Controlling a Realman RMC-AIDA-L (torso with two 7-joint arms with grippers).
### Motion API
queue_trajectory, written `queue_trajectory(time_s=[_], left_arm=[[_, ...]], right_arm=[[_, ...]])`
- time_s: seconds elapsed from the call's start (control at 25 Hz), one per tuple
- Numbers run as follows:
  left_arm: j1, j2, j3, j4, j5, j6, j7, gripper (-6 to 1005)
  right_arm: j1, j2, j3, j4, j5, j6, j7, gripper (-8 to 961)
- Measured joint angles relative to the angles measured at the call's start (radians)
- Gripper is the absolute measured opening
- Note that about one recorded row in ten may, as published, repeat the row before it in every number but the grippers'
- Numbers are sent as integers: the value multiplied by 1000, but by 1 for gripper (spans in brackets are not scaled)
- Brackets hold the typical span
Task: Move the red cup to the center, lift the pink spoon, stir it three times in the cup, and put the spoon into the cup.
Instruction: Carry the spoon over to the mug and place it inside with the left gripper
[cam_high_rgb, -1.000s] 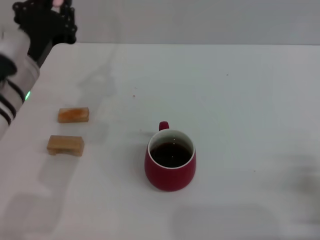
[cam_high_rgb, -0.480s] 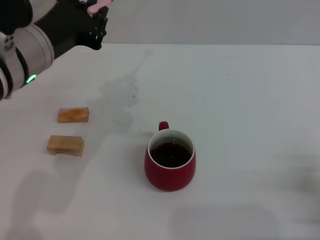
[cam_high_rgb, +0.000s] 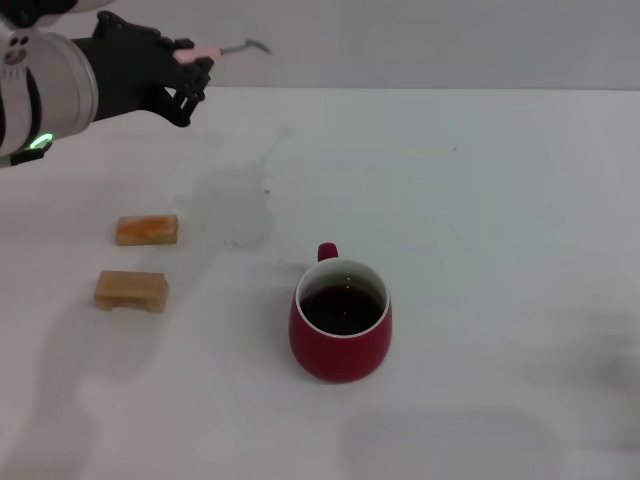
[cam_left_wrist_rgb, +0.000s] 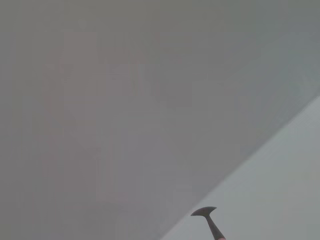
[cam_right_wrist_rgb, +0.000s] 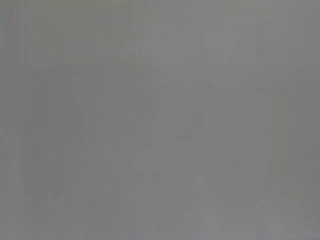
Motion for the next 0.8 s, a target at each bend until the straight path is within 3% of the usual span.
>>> queue_trajectory(time_s=[0.8], left_arm=[[-161,-1,-79,70,-18,-385,65,174]], right_arm=[[4,-1,12,6,33,-17,0,-2]])
